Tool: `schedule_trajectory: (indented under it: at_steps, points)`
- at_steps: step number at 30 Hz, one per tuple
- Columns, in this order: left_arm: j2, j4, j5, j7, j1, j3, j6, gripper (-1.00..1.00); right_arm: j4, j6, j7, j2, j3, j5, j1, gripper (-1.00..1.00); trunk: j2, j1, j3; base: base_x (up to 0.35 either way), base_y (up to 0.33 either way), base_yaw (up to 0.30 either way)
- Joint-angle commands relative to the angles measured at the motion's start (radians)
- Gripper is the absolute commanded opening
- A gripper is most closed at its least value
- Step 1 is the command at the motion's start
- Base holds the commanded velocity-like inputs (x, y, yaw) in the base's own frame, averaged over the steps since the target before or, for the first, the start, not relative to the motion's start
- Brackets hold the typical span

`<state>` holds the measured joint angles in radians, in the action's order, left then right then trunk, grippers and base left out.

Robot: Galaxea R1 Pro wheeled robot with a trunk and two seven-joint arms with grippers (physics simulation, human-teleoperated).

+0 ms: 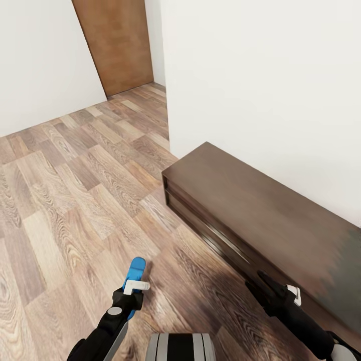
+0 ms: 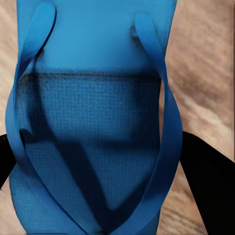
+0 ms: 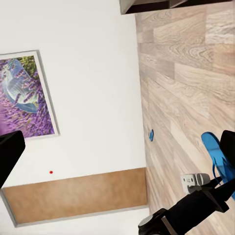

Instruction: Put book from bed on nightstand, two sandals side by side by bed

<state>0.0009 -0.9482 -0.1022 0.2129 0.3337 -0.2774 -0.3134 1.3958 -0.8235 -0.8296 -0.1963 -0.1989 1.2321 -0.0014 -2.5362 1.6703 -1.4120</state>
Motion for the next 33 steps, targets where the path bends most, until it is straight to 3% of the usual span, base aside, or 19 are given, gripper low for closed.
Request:
schedule_trajectory:
  at_steps: [1,8,11,13,18,22,27,33]
  points:
    - [0.001,-0.001,-0.010,0.008,0.000,-0.003,-0.004,-1.00,0.000,-0.005,0.000,0.000,-0.001,0.003,0.000,1.00,0.000,-0.001,0.003,0.000,0.000,0.000]
    - [0.002,-0.004,-0.014,-0.010,0.000,-0.003,-0.007,-1.00,0.000,-0.005,0.000,0.000,-0.001,0.003,0.000,1.00,0.002,-0.004,0.030,0.000,0.000,0.000]
    - [0.006,-0.035,-0.016,-0.094,0.001,-0.001,-0.010,-1.00,0.000,-0.005,0.000,0.000,-0.001,0.003,0.000,1.00,0.002,-0.005,0.042,0.000,0.000,0.000]
    - [0.009,-0.045,-0.016,-0.146,0.000,0.022,-0.016,-1.00,0.000,-0.005,0.000,0.000,-0.001,0.003,0.000,1.00,0.003,-0.006,0.050,0.000,0.000,0.000]
    - [0.010,-0.057,-0.017,-0.180,0.001,0.069,-0.025,-1.00,0.000,-0.005,0.000,0.000,-0.001,0.003,0.000,1.00,0.004,-0.008,0.069,0.000,0.000,0.000]
    - [0.011,-0.084,-0.027,-0.246,0.000,0.077,-0.063,-1.00,0.000,-0.005,0.000,0.000,-0.001,0.003,0.000,1.00,0.005,-0.010,0.085,0.000,0.000,0.000]
    - [0.012,-0.087,-0.035,-0.269,0.001,0.079,-0.071,-1.00,0.000,-0.005,0.000,0.000,-0.001,0.002,0.000,1.00,0.006,-0.012,0.104,0.000,0.000,0.000]
    - [0.054,-0.112,-0.086,-0.432,0.001,0.080,-0.102,-1.00,0.000,-0.005,0.000,0.000,-0.001,0.002,0.000,1.00,0.008,-0.015,0.127,0.000,0.000,0.000]
